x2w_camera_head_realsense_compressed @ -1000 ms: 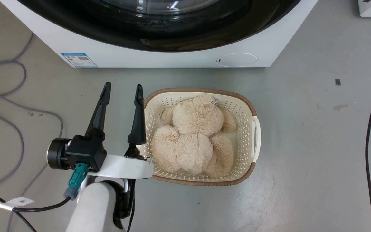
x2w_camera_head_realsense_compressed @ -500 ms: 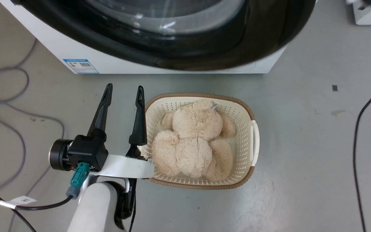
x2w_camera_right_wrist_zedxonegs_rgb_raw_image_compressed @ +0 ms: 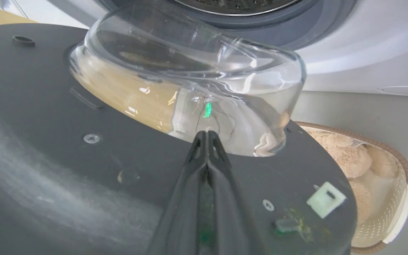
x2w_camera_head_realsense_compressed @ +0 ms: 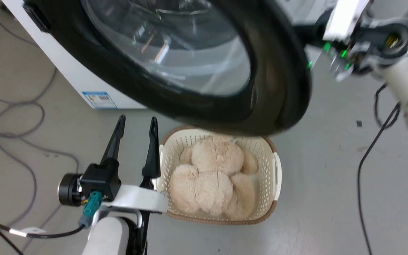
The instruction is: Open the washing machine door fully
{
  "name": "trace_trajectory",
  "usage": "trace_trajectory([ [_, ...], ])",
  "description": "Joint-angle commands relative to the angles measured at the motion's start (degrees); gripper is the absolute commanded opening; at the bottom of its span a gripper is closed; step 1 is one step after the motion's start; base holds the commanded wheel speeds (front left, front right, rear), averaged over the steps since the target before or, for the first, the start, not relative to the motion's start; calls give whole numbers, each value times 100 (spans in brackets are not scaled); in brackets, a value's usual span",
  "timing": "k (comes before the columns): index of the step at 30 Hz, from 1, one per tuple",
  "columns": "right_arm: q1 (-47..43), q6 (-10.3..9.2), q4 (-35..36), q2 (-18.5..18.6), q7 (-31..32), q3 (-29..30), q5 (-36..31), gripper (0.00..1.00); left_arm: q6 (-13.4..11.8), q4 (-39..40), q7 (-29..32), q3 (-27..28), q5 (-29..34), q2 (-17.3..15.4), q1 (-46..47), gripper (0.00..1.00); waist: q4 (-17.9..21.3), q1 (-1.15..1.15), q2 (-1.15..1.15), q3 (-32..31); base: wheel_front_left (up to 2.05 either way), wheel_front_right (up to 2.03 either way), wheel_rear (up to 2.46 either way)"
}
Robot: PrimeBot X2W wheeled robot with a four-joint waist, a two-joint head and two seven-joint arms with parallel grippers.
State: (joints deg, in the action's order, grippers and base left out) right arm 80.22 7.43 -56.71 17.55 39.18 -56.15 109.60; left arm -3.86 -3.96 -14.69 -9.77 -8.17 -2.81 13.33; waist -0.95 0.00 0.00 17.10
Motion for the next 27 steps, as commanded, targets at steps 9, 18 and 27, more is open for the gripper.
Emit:
trace_trajectory([
  [9, -1246, 6, 1095, 153, 56, -197, 310, 0, 93, -181, -30, 82, 127, -7, -504, 100, -71, 0, 0, -704, 0, 0, 0],
  [18, -2138, 6, 2406, 452, -191, -509, 708, 0, 187, -298, -30, 149, 255, -7, -892, 100, -150, 0, 0, -1111, 0, 0, 0],
  [27, -2590, 6, 3558, 798, -666, -1033, 1095, 0, 236, -371, -30, 178, 290, -7, -1063, 100, -215, 0, 0, -1273, 0, 0, 0],
])
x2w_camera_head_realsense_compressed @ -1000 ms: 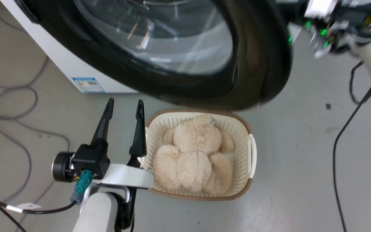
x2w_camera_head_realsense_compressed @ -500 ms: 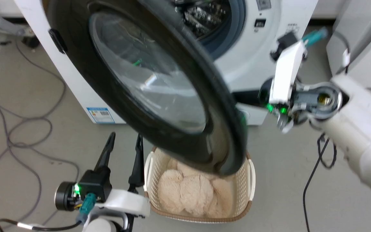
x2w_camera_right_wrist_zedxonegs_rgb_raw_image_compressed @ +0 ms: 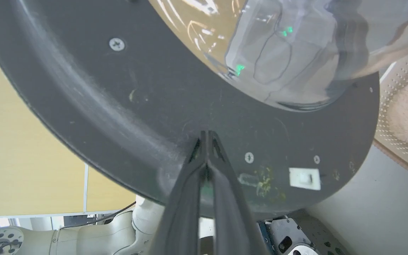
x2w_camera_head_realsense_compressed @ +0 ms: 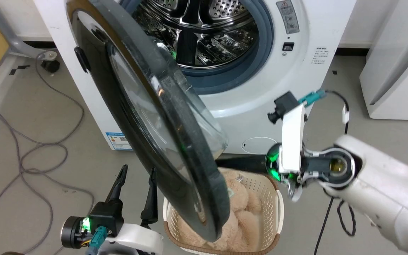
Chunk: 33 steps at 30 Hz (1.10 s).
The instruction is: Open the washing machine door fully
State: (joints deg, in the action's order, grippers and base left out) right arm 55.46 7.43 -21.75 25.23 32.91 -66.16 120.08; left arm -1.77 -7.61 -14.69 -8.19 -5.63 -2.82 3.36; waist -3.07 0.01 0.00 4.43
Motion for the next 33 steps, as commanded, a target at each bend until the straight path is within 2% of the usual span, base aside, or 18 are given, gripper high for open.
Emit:
trace_trajectory([
  [1, -153, 6, 167, 67, -117, -76, 94, 0, 27, -13, -30, 20, 34, -6, -71, 100, -5, -1, 0, -12, 0, 0, 0],
  [6, -377, 6, 536, 226, -675, -100, 155, 0, 19, -29, -30, -1, 12, -6, -83, 100, 3, -1, 0, -44, 0, 0, 0],
  [7, -471, 6, 600, 257, -924, -29, 158, 9, 15, -31, -30, -11, 3, -6, -87, 100, 6, -1, 0, -52, 0, 0, 0],
  [8, -583, 6, 676, 276, -1178, 63, 162, 43, 10, -33, -30, -17, -3, -6, -92, 100, 15, -1, 0, -62, 0, 0, 0],
  [9, -702, 6, 740, 307, -1454, 155, 125, 100, 9, -38, -30, -23, -9, -6, -99, 100, 23, -1, 0, -78, 0, 0, 0],
  [19, -2368, 6, 1273, 627, -4228, 1243, -217, 100, 71, -170, -30, 36, 24, -6, -198, 100, 213, -1, 0, -214, 0, 0, 0],
  [21, -2725, 6, 1286, 693, -4592, 1435, -284, 100, 73, -191, -30, 56, 28, -6, -218, 100, 255, -1, 0, -253, 0, 0, 0],
  [24, -3259, 6, 1119, 750, -4774, 1779, -544, 100, 77, -223, -30, 83, 28, -6, -278, 100, 302, -1, 0, -322, 0, 0, 0],
  [27, -3906, 6, 803, 505, -4787, 2739, -972, 100, 72, -245, -30, 113, 14, -6, -356, 100, 353, -1, 0, -398, 0, 0, 0],
  [33, -4930, 6, 137, -219, -4789, 4550, -3105, 100, 74, -279, -30, 146, -5, -6, -464, 100, 411, -1, 0, -487, 0, 0, 0],
])
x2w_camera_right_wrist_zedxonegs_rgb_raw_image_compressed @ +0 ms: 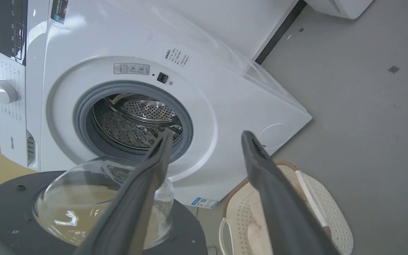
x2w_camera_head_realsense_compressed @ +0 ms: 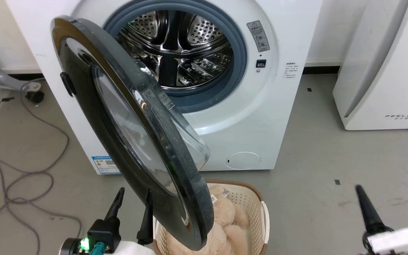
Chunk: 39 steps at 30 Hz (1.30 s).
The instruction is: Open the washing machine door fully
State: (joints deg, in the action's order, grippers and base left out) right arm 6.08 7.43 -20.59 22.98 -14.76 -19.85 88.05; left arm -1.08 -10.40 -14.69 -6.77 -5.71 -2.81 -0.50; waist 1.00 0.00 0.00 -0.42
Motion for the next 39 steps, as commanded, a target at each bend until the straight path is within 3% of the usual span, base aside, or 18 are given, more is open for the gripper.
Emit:
trace_trajectory([
  [1, -103, 6, -32, -126, -22, 227, -360, 100, 4, -6, -30, 11, 4, -7, -90, 100, 15, 0, 0, -9, 0, 0, 0],
  [6, -480, 6, 80, -854, -23, 1723, -3047, 100, -18, -22, -30, 67, -15, -7, -113, 100, 58, 0, 0, -8, 0, 0, 0],
  [10, -710, 6, 589, -1497, -23, 2512, -5228, 100, -29, -16, -30, 85, -46, -7, -100, 100, 51, 0, 0, 17, 0, 0, 0],
  [13, -807, 6, 1069, -1814, 36, 2787, -6448, 100, -43, -15, -30, 106, -62, -7, -74, 100, 35, 0, 0, 50, 0, 0, 0],
  [17, -904, 6, 1749, -1968, 299, 2737, -7609, 100, -67, -1, -30, 140, -68, -7, -30, 100, 24, 0, 0, 109, 0, 0, 0],
  [21, -1027, 6, 2164, -2004, 606, 2437, -8129, 100, -78, 19, -30, 182, -67, -7, 7, 100, 39, 0, 0, 174, 0, 0, 0],
  [33, -1117, 6, 2042, -2009, 680, 2195, -8062, 100, -92, 13, -30, 249, -16, -7, 84, 100, 60, 0, 0, 287, 0, 0, 0],
  [34, -1111, 6, 2027, -2009, 672, 2193, -8064, 100, -89, 6, -30, 255, -14, -7, 90, 43, 60, 0, 0, 288, 0, 0, 0],
  [35, -1105, 6, 2014, -2009, 666, 2187, -8062, 100, -85, 0, -30, 260, -11, -7, 94, 0, 60, 0, 0, 289, 0, 0, 0],
  [39, -1086, 6, 1980, -2009, 656, 2162, -8054, 100, -71, -3, -30, 271, -4, -7, 109, 0, 58, 0, 0, 295, 0, 0, 0],
])
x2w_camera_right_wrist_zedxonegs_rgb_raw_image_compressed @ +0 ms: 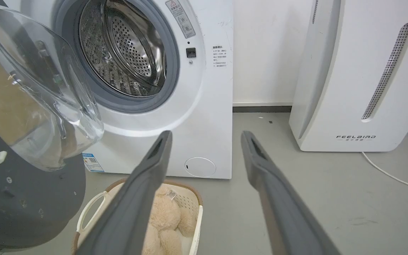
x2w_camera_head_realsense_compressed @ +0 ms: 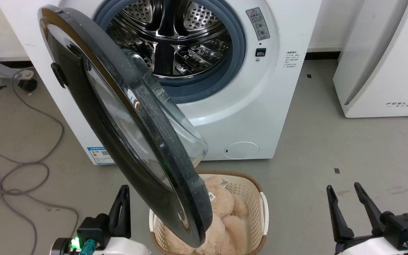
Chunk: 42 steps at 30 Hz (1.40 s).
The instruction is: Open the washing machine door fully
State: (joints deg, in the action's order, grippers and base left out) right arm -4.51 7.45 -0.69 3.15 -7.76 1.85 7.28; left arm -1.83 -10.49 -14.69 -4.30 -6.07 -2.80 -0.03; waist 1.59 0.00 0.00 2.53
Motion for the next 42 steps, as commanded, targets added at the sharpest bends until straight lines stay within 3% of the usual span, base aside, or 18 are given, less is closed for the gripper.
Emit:
trace_trajectory([
  [1, -21, 3, -14, -26, -45, -15, 28, 100, 1, 13, -30, 24, 32, -8, 64, 0, 0, 0, 0, 4, 0, 0, 0],
  [18, -5, 3, -130, -27, -81, -65, 205, 100, -31, 783, -30, 47, -101, -8, 169, 0, 6, 0, 0, -19, 0, 0, 0],
  [33, -13, 3, -158, -27, -120, -67, 212, 100, -258, 3818, -30, -207, -77, -8, 540, 0, 17, 0, 0, -53, 0, 0, 0],
  [37, -17, 3, -171, -27, -129, -68, 205, 100, -160, 4324, -30, -545, -45, -8, 562, 0, 20, 0, 0, -71, 0, 0, 0],
  [42, -49, 3, -183, -27, -122, -71, 193, 100, 166, 4410, -30, -1292, -50, -8, 447, 0, 2, 0, 0, -115, 0, 0, 0],
])
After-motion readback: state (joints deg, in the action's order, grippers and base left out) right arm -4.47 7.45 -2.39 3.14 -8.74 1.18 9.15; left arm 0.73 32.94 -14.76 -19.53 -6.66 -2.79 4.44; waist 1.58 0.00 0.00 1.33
